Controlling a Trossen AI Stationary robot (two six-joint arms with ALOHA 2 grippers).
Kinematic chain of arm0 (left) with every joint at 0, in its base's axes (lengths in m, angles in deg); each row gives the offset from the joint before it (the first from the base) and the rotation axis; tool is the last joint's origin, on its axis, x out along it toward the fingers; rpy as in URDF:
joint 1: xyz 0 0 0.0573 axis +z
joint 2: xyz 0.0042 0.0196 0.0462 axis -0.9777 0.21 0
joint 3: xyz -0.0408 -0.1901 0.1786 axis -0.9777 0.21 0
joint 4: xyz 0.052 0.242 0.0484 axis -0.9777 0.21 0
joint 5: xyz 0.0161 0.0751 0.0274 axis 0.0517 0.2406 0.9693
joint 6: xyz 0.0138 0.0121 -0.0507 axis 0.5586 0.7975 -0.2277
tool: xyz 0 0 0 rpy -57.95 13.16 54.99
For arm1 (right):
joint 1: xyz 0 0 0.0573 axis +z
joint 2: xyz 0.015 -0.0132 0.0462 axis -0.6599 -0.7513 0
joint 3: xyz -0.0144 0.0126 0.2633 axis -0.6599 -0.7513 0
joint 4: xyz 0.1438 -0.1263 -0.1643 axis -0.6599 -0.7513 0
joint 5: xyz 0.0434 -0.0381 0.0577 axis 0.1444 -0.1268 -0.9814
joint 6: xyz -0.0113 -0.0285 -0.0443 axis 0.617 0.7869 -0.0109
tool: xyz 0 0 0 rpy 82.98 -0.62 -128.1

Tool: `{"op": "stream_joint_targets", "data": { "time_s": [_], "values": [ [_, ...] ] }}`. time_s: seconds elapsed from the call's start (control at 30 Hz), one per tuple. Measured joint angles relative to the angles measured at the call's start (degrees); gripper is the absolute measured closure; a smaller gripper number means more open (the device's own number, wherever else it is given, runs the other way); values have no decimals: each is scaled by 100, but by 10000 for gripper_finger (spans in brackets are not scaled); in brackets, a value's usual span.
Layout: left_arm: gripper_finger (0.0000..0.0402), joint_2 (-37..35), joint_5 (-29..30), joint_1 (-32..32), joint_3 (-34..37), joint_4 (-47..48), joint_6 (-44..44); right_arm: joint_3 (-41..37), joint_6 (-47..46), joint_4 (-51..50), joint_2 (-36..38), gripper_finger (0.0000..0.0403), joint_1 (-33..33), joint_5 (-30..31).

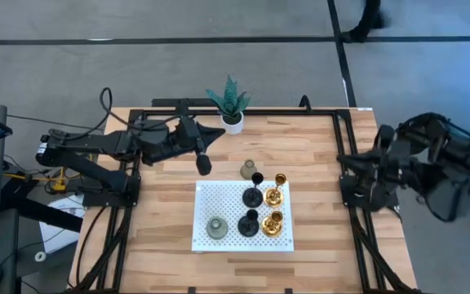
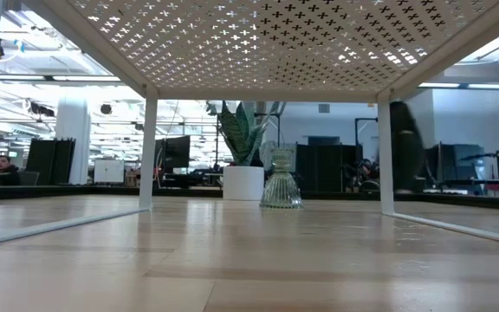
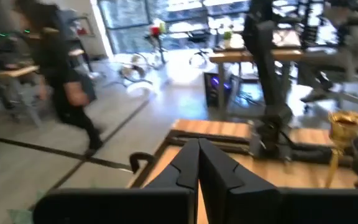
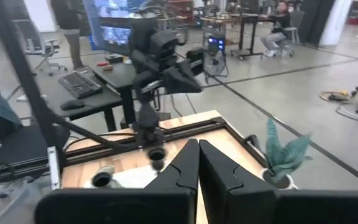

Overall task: Pick & Place candle stick holders
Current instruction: Align the transparent candle holder with the other transparent candle holder on the shelf

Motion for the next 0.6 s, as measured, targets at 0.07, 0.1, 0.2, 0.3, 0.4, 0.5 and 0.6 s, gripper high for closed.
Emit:
{"op": "stream_joint_targets", "data": {
  "time_s": [0.07,0.1,0.2,0.3,0.4,0.5,0.6],
  "values": [
    [397,2,-319,167,0,217,-15,0,152,6,126,403,-260,-183],
    [397,36,-429,300,0,353,-15,0,252,8,182,403,-397,-310],
    [396,111,-655,762,2,826,-15,0,586,108,292,403,-920,-640],
    [398,162,-1110,1347,2,1062,-9,2,1099,381,298,403,-1548,-944],
    [397,166,-1919,1985,2,1188,107,0,1691,761,288,403,-2109,-1353],
    [397,166,-2680,2676,2,1259,140,0,2163,1144,279,403,-2666,-1857],
    [398,207,-3461,3360,0,1275,123,-2,2395,1238,247,403,-3188,-2214]
  ]
}}
